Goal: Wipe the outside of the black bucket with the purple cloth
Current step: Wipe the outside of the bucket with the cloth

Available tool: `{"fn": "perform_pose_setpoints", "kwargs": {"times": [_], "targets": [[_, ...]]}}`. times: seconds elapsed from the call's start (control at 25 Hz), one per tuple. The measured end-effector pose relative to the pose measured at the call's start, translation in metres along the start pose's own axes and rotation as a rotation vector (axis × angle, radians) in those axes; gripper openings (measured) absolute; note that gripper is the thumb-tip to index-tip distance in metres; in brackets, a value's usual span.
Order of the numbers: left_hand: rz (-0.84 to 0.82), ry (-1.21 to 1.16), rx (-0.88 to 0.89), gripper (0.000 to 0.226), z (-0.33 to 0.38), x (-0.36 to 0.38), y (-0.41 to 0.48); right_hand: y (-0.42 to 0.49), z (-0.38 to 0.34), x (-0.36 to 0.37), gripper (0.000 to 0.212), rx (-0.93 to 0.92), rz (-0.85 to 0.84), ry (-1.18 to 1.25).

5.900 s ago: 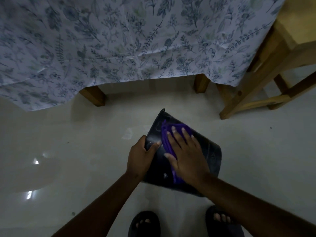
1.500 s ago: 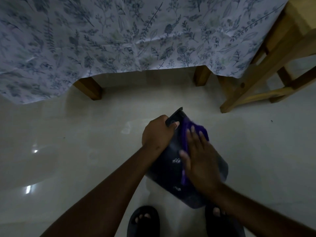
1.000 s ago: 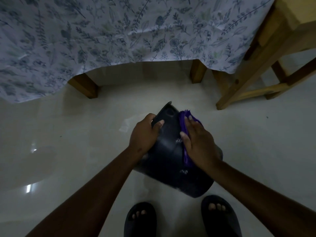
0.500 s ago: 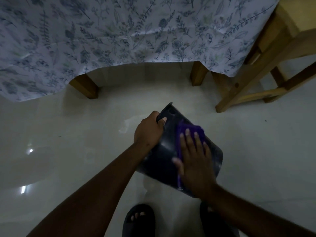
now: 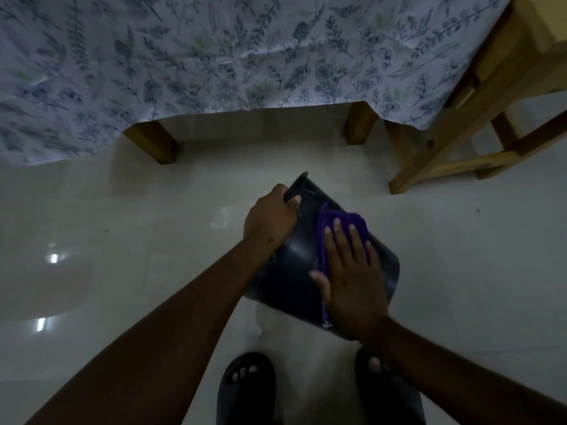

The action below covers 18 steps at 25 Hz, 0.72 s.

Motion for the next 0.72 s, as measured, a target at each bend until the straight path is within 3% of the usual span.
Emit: {"fn": "perform_pose_setpoints", "kwargs": {"times": [0.12,0.24,0.36,0.56,0.72], "targets": [[-0.026,-0.014,0.051,0.02,0.005,0.0,0.002,0.005,-0.001,0.002,0.074,-0.067,-0.008,-0.048],[-0.039,-0.025,0.063,0.024,0.004,0.0,0.001,0.064,0.023,-0.016,0.072,0.07,0.053,0.143],[-0.007,-0.005,0.021,0.022,0.004,0.0,0.003,0.054,0.035,-0.015,0.077,0.107,0.063,0.185],[-0.031,-0.007,-0.006,0.019,0.009,0.003,0.008,-0.005,-0.003,0.002,0.074,-0.079,-0.012,-0.068],[-0.048,-0.017,0.039,0.022,0.008,0.001,0.008,0.073,0.025,-0.017,0.064,0.149,0.069,0.238]]}}
Point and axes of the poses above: each hand's wrist, its own y-axis towards the middle knuckle, its own x-axis out of the palm, z = x × y, the point moved 1 cm from there along y, towards the middle knuckle, and after that the axes turned 14 degrees about -x, right-handed, at the moved point
